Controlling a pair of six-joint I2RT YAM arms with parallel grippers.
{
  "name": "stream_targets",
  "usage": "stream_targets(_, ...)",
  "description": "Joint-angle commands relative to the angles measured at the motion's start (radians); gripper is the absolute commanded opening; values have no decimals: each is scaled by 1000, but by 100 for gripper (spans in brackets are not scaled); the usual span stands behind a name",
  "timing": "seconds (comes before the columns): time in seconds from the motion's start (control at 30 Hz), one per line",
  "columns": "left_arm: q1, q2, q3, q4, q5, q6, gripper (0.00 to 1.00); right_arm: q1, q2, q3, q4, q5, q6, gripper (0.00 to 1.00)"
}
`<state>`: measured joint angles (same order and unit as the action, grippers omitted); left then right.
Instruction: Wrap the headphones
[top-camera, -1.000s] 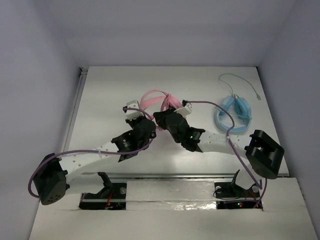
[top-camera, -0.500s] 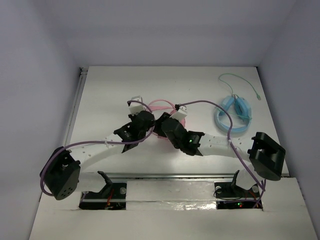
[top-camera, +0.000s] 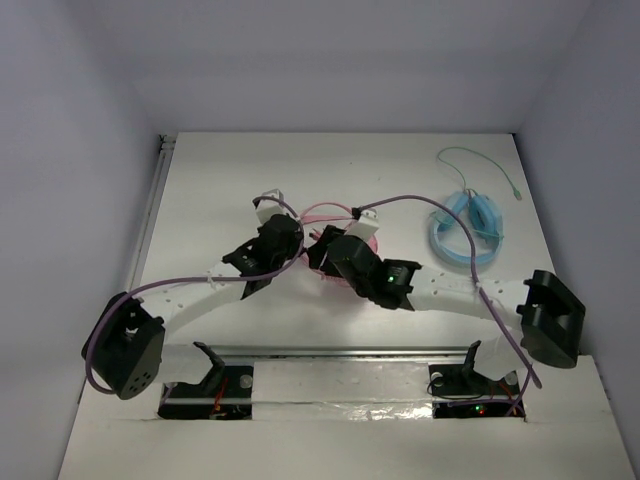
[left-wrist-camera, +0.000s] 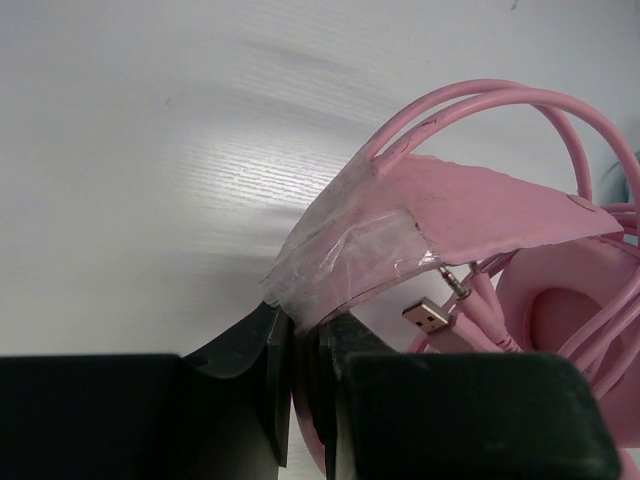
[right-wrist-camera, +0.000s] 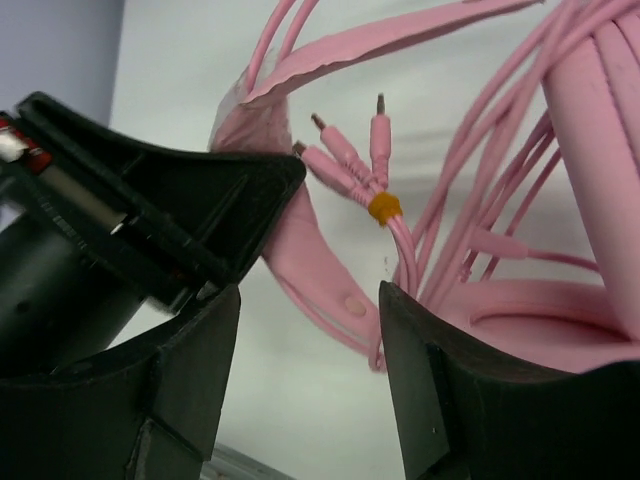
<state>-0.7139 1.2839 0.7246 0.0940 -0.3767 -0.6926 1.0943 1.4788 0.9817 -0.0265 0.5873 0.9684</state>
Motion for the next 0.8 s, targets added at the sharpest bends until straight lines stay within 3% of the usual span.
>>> stream_targets(0.0,36,-9,27,161,88,-68,0,24,-87,49,28,-43,-22,65)
stream_targets(0.23,45,29,30,162,148,-71,0,13,-120,86,16,-119,-60,68)
stream_targets(0.37,45,38,38,147,156,-65,0,13,-127,117,16,-141,-80,64)
stream_targets(0.43,45,38,42,135,159,-62,0,13,-146,121,43,-138,-86,58)
stream_targets(0.5,54,31,41,130,163,-59,0,4,-167,115,37,-120,-92,42)
stream_targets(0.53,54,28,36,128,168,-58,0,4,-198,107,34,-91,-102,29)
stream_targets(0.57,54,26,35,128,171,-58,0,4,-218,98,34,-83,-108,7)
stream_targets(0.6,54,25,32,128,173,-59,0,4,-239,89,33,-72,-114,1)
stream_targets(0.77,91,68,29,142,223,-58,0,-16,-389,28,-27,-24,-186,0)
